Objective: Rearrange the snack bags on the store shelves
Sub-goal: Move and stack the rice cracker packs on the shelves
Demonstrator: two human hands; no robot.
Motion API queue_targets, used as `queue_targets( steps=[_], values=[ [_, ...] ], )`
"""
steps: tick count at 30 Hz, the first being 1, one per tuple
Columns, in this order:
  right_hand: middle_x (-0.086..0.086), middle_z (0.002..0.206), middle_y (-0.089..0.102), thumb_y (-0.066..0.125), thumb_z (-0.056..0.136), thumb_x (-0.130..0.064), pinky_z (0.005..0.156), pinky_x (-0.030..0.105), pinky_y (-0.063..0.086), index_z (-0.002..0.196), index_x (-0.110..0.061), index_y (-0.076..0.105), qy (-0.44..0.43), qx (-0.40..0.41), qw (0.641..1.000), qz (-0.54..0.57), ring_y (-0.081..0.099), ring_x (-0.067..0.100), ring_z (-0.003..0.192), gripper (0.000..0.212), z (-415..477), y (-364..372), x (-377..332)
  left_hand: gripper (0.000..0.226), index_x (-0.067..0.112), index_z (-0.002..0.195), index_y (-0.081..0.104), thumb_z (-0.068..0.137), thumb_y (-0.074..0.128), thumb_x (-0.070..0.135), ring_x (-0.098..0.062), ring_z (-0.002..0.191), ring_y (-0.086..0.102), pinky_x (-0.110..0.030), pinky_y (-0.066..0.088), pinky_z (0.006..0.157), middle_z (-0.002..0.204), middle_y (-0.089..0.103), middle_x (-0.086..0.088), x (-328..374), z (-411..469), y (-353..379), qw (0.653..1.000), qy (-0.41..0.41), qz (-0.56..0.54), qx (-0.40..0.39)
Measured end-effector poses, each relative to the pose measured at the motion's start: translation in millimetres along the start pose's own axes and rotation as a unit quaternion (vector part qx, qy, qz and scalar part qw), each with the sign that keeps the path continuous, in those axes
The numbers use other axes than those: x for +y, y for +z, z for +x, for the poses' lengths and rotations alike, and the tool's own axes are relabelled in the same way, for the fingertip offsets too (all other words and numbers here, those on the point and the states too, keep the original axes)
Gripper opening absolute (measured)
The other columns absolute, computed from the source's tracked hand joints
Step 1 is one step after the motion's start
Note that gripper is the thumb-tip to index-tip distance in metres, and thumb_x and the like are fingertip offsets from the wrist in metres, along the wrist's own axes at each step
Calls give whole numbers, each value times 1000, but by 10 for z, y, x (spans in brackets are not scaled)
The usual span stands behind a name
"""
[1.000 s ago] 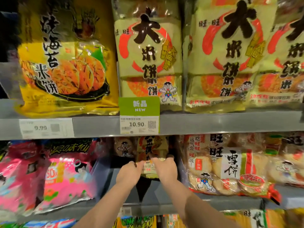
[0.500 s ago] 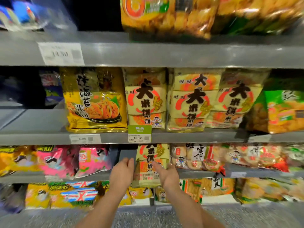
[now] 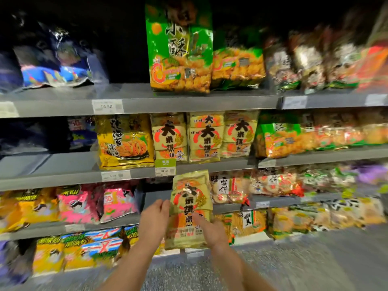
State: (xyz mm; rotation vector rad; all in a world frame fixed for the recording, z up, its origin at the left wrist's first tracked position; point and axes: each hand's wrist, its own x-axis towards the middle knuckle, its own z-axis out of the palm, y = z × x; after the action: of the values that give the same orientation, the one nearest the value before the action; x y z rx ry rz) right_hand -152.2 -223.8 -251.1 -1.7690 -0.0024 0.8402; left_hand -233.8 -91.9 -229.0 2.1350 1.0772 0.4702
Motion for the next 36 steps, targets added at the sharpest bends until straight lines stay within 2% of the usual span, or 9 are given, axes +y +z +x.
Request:
queue_targets(
  steps=[2, 5, 10, 14, 18, 24, 29, 34, 36],
  values=[
    [6, 114, 59, 69, 76, -48, 91, 35, 42, 115, -9, 52, -29, 5, 999, 14, 54, 25, 102, 58, -115, -158, -30, 30, 10, 74, 50, 96, 39, 28, -35, 87, 58, -34, 30, 62, 81, 62, -18, 119, -101, 17, 1000, 7, -8, 1],
    [4, 116, 64, 74, 63, -58, 84, 34, 45, 122, -10, 56, -82, 12, 996, 43, 59, 21, 102, 79, -173, -460, -94, 30, 9, 77, 54, 95, 39, 28, -33, 85, 58, -36, 36, 64, 77, 60, -13, 372, -163, 134, 999, 27, -18, -2],
    [0, 128, 57, 74, 70, -50, 77, 24, 44, 133, -14, 45, -159, -8, 983, 88, 57, 14, 107, 78, 64, -1089, -339, 35, 20, 62, 40, 96, 40, 30, -24, 64, 56, -34, 30, 54, 57, 49, -3, 865, -48, 464, 999, 42, -27, -14],
    [-1, 135, 52, 76, 61, -61, 97, 39, 45, 137, -18, 38, -200, -20, 976, 82, 54, 20, 117, 95, 521, -1521, -609, 30, 24, 69, 46, 96, 38, 33, -12, 56, 50, -28, 33, 52, 64, 54, 1, 1290, 177, 767, 998, 32, -41, -27],
    [6, 130, 57, 82, 51, -61, 94, 46, 50, 137, -19, 39, -190, -67, 976, 84, 63, 21, 108, 105, 984, -1880, -634, 28, 15, 79, 55, 96, 41, 33, -15, 57, 52, -28, 32, 52, 64, 56, -1, 1596, 338, 1057, 997, 34, -60, -26],
    [0, 144, 44, 82, 52, -60, 99, 58, 42, 140, -35, 33, -166, -106, 970, 139, 50, 28, 124, 104, 1296, -2083, -525, 29, 20, 71, 48, 96, 40, 32, -12, 49, 44, -29, 29, 49, 56, 47, 4, 1672, 505, 1379, 998, 20, -57, -22],
    [0, 148, 36, 79, 53, -61, 104, 46, 39, 145, -24, 26, -208, -71, 967, 129, 42, 26, 132, 112, 1506, -2128, -856, 33, 17, 73, 51, 97, 35, 33, -20, 58, 53, -32, 35, 54, 61, 54, -3, 1737, 722, 1562, 997, 17, -66, -29],
    [-2, 150, 29, 72, 76, -37, 103, 36, 34, 147, -17, 21, -219, -83, 962, 141, 31, 22, 137, 90, 1692, -2041, -1089, 36, 15, 85, 57, 97, 31, 36, -13, 68, 56, -35, 44, 64, 74, 62, -4, 1783, 1008, 1547, 997, 39, -62, -18],
    [-7, 144, 33, 75, 72, -42, 105, 33, 33, 146, -18, 23, -226, -83, 960, 145, 36, 21, 134, 94, 1743, -1952, -1185, 34, 15, 87, 55, 96, 33, 39, -15, 71, 58, -39, 47, 68, 77, 62, -5, 1766, 1103, 1546, 997, 54, -57, -15]
  ],
)
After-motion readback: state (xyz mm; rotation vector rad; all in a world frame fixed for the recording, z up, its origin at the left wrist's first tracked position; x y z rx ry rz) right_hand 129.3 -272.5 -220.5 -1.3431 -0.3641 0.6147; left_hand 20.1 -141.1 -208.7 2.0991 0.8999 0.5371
